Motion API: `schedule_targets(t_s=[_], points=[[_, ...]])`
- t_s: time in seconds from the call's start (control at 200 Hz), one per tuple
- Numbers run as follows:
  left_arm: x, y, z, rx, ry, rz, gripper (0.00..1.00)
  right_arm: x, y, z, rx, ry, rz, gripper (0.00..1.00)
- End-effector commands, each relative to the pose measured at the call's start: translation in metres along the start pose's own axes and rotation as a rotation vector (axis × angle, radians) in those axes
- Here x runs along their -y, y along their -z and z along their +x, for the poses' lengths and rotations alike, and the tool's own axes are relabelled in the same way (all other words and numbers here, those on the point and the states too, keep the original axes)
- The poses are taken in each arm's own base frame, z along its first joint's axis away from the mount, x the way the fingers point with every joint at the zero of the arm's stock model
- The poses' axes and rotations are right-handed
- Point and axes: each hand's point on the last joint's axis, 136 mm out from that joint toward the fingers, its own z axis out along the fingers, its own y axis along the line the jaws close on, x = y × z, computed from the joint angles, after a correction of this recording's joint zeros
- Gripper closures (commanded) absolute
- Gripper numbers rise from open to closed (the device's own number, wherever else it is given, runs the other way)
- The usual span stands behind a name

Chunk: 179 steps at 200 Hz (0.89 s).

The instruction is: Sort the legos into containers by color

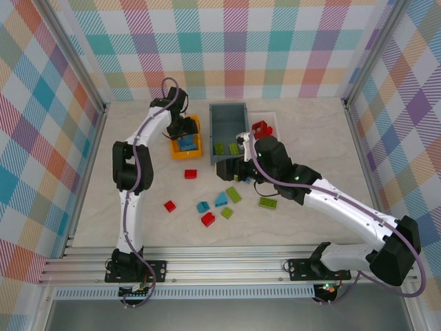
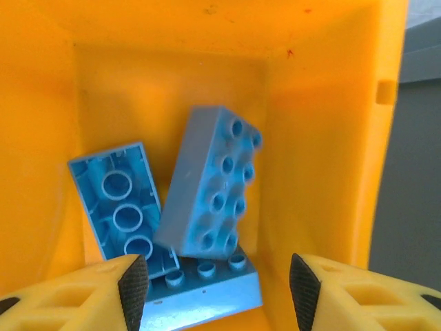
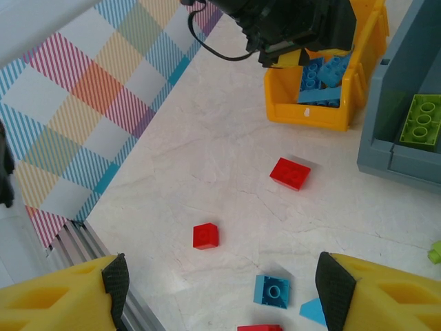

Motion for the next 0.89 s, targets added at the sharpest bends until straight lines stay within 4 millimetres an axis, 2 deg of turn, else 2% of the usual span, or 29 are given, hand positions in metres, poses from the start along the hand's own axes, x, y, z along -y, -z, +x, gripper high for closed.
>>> schedule_targets(t_s=[0.0, 0.125, 0.22, 0.355, 0.445, 0.555, 0.64, 0.79, 0.89], points=[[0.021, 0.075, -0.007, 0.105, 0.004, 0.093, 0.43, 0.009, 0.002, 0.014, -0.034, -0.003, 0.037, 0.26], [0.033, 0.13, 0.01, 0.187, 0.017, 0.147, 0.45, 0.012, -0.006, 0.034, -0.096, 0.029, 0.077, 0.28], [0.031, 0.164, 0.041, 0.23, 0.038, 0.165, 0.47, 0.006, -0.02, 0.055, -0.172, 0.08, 0.12, 0.33], [0.007, 0.203, 0.098, 0.285, 0.097, 0.171, 0.46, -0.007, -0.051, 0.082, -0.274, 0.159, 0.166, 0.33], [-0.017, 0.221, 0.136, 0.31, 0.142, 0.176, 0.46, -0.004, -0.078, 0.094, -0.339, 0.197, 0.209, 0.27], [-0.039, 0.243, 0.173, 0.356, 0.173, 0.203, 0.45, 0.014, -0.11, 0.096, -0.4, 0.326, 0.295, 0.2], [-0.055, 0.262, 0.192, 0.409, 0.192, 0.213, 0.44, 0.034, -0.135, 0.097, -0.453, 0.413, 0.33, 0.17], [-0.072, 0.292, 0.212, 0.486, 0.215, 0.239, 0.42, 0.054, -0.172, 0.093, -0.526, 0.499, 0.33, 0.14], [-0.078, 0.308, 0.22, 0.527, 0.231, 0.259, 0.41, 0.057, -0.192, 0.091, -0.563, 0.546, 0.321, 0.13]])
